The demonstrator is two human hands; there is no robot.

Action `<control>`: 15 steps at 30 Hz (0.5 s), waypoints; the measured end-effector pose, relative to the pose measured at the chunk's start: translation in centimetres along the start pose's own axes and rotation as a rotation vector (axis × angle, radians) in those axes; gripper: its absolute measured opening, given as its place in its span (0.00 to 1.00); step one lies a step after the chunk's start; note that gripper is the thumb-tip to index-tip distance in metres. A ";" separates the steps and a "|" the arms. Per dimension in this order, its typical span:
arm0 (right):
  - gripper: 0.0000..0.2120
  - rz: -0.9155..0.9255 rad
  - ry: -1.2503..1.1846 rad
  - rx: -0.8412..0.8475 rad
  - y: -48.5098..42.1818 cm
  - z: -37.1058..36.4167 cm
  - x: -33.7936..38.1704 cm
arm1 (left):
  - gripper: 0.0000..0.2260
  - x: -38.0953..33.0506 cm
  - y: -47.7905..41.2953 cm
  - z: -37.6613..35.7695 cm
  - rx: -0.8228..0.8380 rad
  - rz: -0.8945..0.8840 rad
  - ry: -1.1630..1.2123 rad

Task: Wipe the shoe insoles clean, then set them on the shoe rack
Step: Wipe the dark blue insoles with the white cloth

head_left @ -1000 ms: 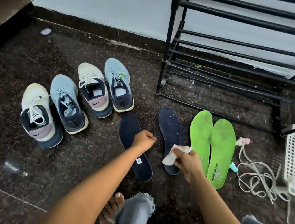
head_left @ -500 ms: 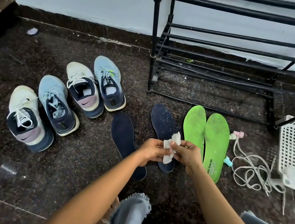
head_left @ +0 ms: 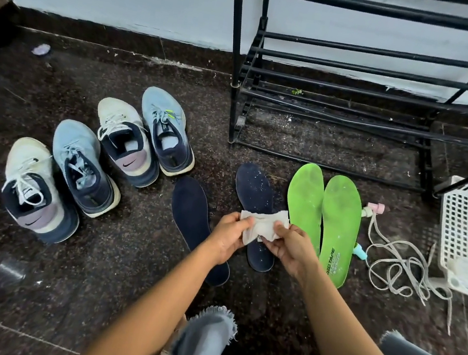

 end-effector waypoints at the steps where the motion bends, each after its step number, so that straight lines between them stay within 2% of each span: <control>1: 0.04 0.021 0.047 -0.007 -0.1 0.1 -0.1 | 0.10 -0.1 0.0 0.0 -0.020 -0.008 -0.030; 5: 0.08 0.136 0.290 -0.032 -0.1 0.5 0.4 | 0.07 -0.6 0.1 0.4 -0.069 -0.066 -0.167; 10: 0.08 0.181 0.332 -0.090 -0.1 1.7 1.0 | 0.07 -0.5 -0.1 2.3 -0.302 -0.109 -0.280; 12: 0.09 0.243 0.420 -0.126 -0.1 1.9 1.4 | 0.07 0.0 -0.2 2.0 -0.263 -0.064 -0.241; 15: 0.14 0.338 0.512 -0.081 0.3 1.1 1.6 | 0.12 0.4 0.1 0.6 -0.049 0.017 -0.207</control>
Point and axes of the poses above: each hand's wrist, its own y-axis away from the middle knuckle, its own z-axis out of the back of the hand, x = y × z, the point moved 7 cm from there along -y, towards the middle knuckle, and after that the axes turned 7 degrees about z, right-handed, at the moved point
